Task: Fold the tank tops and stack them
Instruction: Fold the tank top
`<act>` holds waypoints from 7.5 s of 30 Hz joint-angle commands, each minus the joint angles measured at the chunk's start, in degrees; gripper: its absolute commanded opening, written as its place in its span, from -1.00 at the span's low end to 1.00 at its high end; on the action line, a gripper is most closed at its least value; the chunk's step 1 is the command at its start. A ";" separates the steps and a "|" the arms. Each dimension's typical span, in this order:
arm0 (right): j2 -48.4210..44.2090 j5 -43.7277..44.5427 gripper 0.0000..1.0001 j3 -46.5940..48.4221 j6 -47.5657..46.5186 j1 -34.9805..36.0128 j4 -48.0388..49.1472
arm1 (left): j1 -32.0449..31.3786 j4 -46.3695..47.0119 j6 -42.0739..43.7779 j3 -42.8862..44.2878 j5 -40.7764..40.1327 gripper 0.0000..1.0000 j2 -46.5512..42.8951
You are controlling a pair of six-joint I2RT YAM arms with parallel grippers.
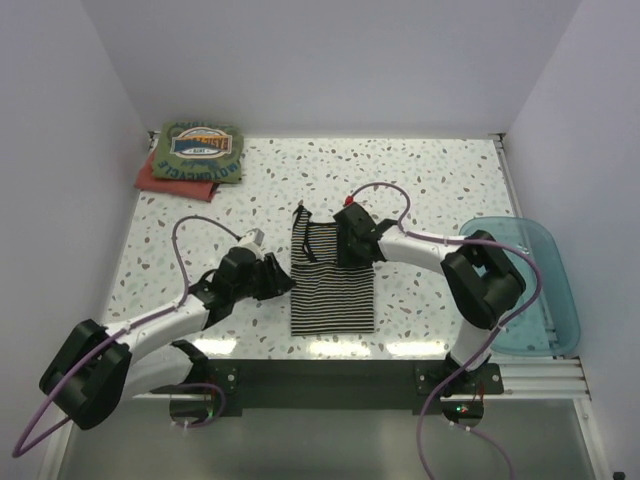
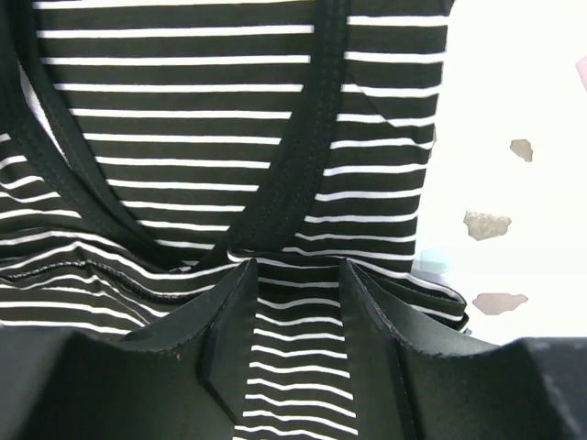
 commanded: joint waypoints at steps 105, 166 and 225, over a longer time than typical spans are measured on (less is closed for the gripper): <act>-55.17 -12.84 -1.00 -35.87 30.04 1.74 -11.13 | -25.10 -7.37 -25.10 -15.21 -3.92 -0.22 0.35; -33.92 -9.14 -1.00 -1.52 6.23 -6.40 -17.82 | -5.26 -25.83 -1.72 28.38 3.80 -1.00 7.01; -6.32 -25.58 -1.00 -7.49 6.22 -26.03 11.72 | 10.22 6.78 -9.46 32.15 6.27 -1.00 31.81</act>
